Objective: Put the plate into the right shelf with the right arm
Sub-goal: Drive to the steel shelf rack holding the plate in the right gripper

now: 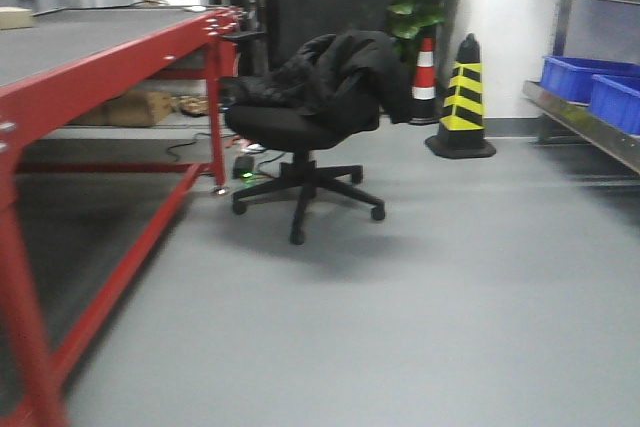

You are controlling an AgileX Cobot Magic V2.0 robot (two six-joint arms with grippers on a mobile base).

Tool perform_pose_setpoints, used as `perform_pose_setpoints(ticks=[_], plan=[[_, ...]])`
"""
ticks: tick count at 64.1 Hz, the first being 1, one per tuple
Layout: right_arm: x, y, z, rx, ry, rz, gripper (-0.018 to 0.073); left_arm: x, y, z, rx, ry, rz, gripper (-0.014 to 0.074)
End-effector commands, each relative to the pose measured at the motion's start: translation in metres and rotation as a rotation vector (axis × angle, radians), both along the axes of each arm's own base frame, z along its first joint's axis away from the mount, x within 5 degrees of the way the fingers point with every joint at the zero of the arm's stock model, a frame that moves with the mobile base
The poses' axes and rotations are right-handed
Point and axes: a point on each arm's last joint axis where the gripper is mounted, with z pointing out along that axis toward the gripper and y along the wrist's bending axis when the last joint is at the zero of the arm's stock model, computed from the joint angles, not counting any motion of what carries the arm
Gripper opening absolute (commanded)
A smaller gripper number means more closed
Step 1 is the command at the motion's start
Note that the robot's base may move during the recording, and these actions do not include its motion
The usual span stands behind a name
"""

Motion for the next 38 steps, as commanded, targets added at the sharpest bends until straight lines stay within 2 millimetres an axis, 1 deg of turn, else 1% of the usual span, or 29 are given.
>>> perform_pose_setpoints(ticks=[1, 38], plan=[[-0.0014, -0.0061, 0.0149, 0.07, -0.067, -0.045, 0.0057, 0.0, 0.0, 0.0053, -0.015, -0.082, -0.002, -0.0047], [-0.0014, -0.006, 0.0149, 0.07, -0.066, -0.045, 0.0057, 0.0, 0.0, 0.0053, -0.015, -0.082, -0.002, -0.0047]])
